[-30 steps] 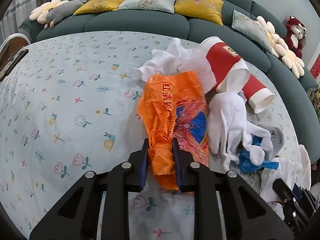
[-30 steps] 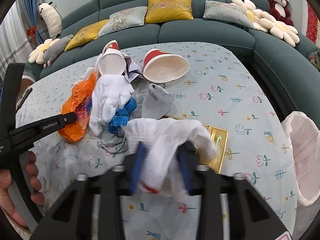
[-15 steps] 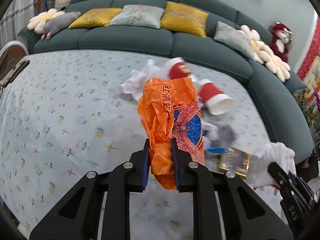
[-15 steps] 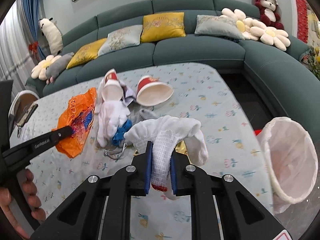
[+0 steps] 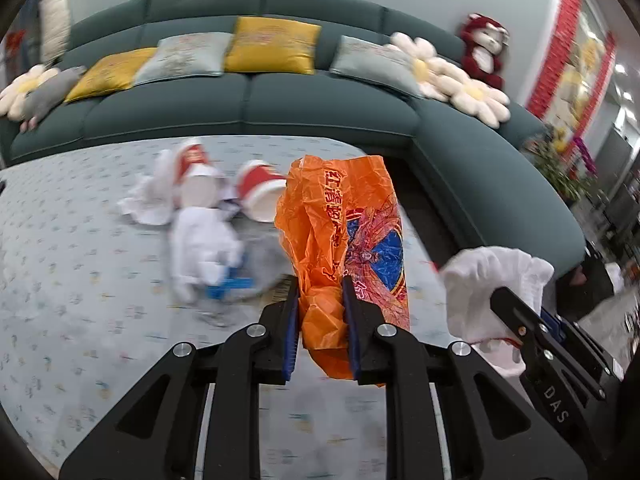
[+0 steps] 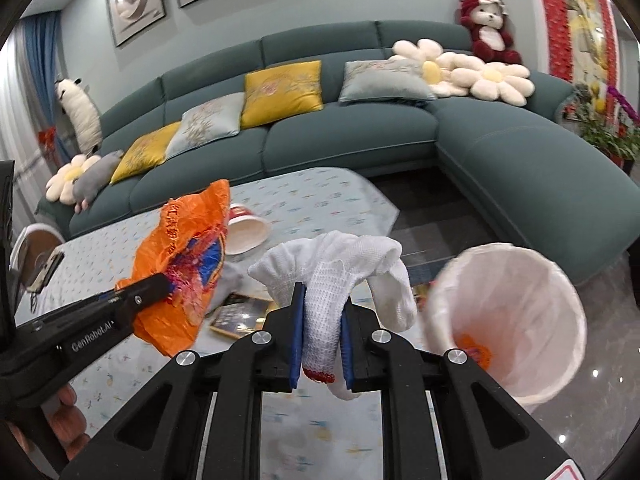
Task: Collect trash
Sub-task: 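Carry both items over the wastebasket and open both tools to drop them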
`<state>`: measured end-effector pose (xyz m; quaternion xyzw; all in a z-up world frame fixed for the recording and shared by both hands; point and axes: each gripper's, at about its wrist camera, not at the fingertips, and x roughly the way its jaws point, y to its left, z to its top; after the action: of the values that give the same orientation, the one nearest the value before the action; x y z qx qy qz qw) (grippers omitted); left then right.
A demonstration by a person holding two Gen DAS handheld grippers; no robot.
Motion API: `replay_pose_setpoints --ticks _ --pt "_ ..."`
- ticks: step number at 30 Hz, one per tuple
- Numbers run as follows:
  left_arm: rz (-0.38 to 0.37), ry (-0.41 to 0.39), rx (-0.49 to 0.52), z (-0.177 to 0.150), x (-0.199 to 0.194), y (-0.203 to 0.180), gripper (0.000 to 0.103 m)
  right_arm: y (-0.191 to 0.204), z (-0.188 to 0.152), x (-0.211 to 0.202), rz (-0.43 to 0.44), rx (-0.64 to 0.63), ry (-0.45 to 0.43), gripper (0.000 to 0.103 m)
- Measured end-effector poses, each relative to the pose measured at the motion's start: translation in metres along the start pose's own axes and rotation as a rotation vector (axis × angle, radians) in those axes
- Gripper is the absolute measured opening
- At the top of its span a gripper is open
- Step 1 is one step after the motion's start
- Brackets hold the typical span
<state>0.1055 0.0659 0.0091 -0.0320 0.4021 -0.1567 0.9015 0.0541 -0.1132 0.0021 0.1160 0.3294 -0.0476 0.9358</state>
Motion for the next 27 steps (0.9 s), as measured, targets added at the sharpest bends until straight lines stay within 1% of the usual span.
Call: replay_pose_setpoints --ticks 4,10,16,21,27 --pt "-0.070 0.029 0.043 -0.003 0.010 -0.037 0.019 -0.038 0.000 -0.011 -0.043 0.052 -0.019 0.014" --pt "-0.114 0.054 0.117 -0.008 0.023 -0.081 0.019 -0.087 -0.007 -0.019 -0.099 0.126 -0.026 0.014" --pt "-0.155 0.082 0.170 -0.014 0.039 -0.122 0.019 -0.123 -0.013 -0.019 -0.142 0.178 -0.024 0.014" --pt "-0.189 0.101 0.216 -0.019 0.055 -0.153 0.019 -0.148 -0.016 -0.010 -0.172 0.219 -0.015 0.015" --pt "-0.214 0.134 0.259 -0.026 0.075 -0.183 0.020 -0.174 -0.021 0.001 -0.198 0.261 0.000 0.015"
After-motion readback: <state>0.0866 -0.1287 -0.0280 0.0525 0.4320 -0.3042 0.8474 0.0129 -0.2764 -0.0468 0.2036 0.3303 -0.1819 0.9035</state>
